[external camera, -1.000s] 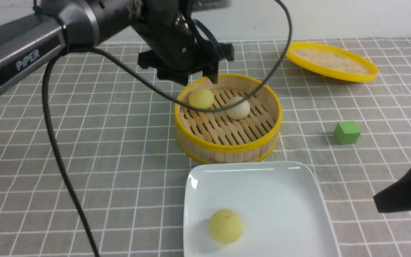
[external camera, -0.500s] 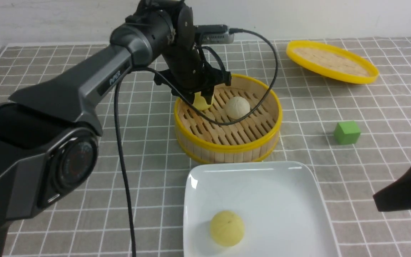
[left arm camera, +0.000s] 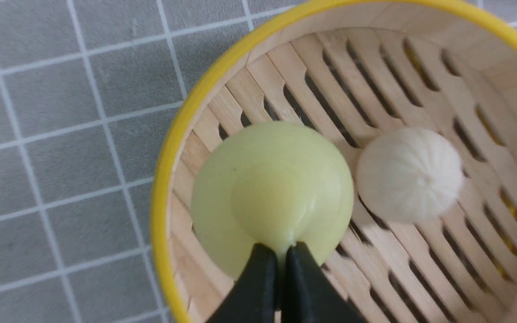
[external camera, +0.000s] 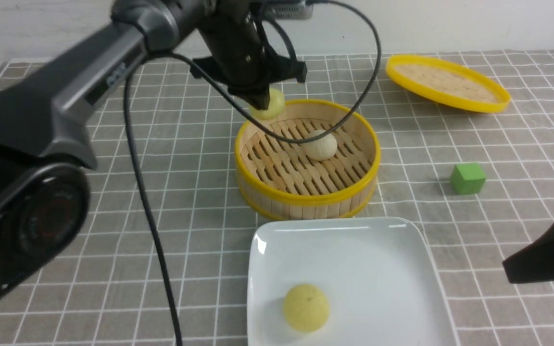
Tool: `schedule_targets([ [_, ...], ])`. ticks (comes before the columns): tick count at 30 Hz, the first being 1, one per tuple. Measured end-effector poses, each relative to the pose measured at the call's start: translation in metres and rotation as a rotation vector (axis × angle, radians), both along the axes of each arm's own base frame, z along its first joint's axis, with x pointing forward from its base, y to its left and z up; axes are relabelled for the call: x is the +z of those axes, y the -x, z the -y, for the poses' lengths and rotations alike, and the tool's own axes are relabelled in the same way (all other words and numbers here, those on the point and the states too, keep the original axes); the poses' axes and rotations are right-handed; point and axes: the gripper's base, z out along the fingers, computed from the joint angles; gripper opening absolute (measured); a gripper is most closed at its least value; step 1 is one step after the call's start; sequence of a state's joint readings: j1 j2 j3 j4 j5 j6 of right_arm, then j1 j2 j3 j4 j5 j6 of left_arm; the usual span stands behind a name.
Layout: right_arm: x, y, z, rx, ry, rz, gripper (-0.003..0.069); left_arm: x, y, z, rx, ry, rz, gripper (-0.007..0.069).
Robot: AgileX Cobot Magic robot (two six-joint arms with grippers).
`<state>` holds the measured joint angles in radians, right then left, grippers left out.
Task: Put the steamed buns into the plate on the grey tablecloth.
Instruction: 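Carry the bun from the bamboo steamer to the plate with the left gripper, then reach toward a bun in the bamboo steamer with the right gripper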
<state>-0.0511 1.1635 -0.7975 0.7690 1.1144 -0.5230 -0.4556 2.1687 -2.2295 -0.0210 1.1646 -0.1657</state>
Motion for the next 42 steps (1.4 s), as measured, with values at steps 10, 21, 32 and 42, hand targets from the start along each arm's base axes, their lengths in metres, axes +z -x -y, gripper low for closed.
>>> schedule_targets([
  [10,0.0,0.0,0.0,0.0,0.0,0.0,0.0116,0.05,0.078,-0.014,-0.102,0.037,-0.072,0.001],
  [21,0.0,0.0,0.0,-0.002,-0.002,0.001,0.0123,-0.069,0.131,0.07,-0.309,-0.065,-0.262,0.0019],
  [32,0.0,0.0,0.0,-0.003,-0.003,0.001,0.0129,-0.09,0.139,0.087,-0.279,-0.107,-0.29,0.0111],
  [42,0.0,0.0,0.0,-0.004,-0.005,0.002,0.0132,-0.039,0.14,0.063,-0.249,-0.194,-0.096,0.0342],
])
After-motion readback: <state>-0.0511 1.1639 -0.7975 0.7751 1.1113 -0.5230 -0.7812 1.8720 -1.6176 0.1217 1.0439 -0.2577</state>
